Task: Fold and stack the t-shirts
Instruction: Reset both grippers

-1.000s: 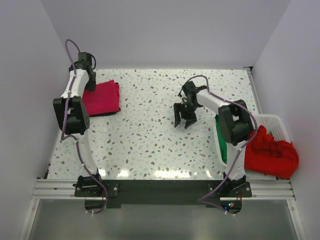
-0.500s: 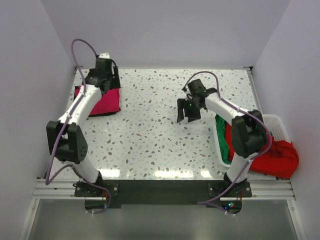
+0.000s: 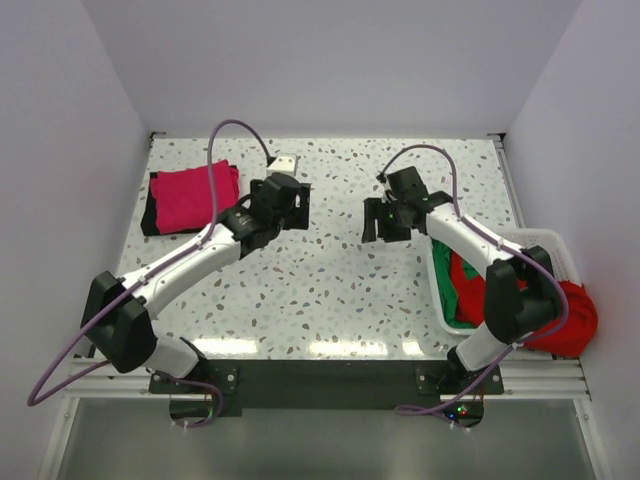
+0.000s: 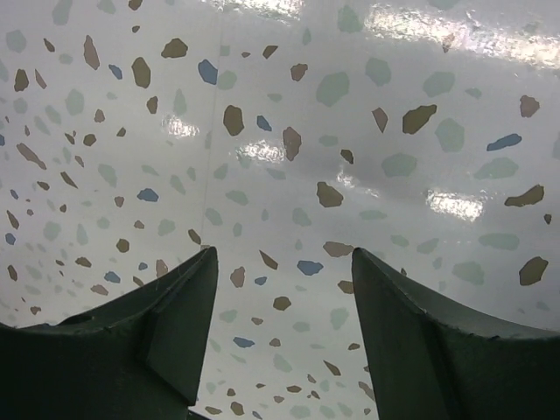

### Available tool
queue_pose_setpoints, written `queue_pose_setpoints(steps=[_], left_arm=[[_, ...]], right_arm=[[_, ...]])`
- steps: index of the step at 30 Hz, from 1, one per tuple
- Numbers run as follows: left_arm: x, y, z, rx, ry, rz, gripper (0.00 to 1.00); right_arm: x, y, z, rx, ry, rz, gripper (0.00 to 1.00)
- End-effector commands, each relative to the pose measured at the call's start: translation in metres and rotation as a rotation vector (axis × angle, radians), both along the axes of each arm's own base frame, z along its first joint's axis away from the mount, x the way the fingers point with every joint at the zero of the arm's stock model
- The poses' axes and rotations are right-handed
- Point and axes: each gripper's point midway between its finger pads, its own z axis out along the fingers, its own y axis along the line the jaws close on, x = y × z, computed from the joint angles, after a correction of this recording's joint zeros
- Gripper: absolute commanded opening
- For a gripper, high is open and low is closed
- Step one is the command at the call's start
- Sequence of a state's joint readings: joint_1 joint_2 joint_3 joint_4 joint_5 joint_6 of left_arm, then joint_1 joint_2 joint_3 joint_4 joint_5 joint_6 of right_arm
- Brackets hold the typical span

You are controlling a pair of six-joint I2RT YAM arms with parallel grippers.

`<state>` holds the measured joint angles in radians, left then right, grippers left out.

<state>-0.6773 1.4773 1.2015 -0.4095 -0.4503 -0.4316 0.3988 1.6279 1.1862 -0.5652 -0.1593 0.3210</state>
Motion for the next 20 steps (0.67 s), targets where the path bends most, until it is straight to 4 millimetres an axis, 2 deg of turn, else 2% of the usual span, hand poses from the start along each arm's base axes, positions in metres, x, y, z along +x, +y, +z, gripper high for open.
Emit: queue_pose_setpoints(steps=[1, 2, 8, 14, 20], left_arm=[[-0.008, 0.0, 0.037, -0.133, -0.103, 0.032, 0.82], [-0.011, 0.001, 0.03, -0.137, -0.093, 0.033, 0.83], [-0.022, 0.009, 0.02, -0.153, -0.073, 0.058, 0.85], [-0.021, 0.004, 0.02, -0.178, -0.076, 0.043, 0.85], [-0.019, 0.007, 0.026, -0.19, -0.108, 0.06, 0.87]], right_arm=[[0.01, -0.006, 0.022, 0.001, -0.121, -0.054, 0.66], [0.008, -0.009, 0.021, -0.002, -0.123, -0.063, 0.66], [0.001, -0.021, 0.028, -0.027, -0.159, -0.109, 0.67], [-0.01, -0.03, 0.034, -0.035, -0.17, -0.128, 0.67], [-0.017, -0.045, 0.045, -0.066, -0.21, -0.177, 0.69]])
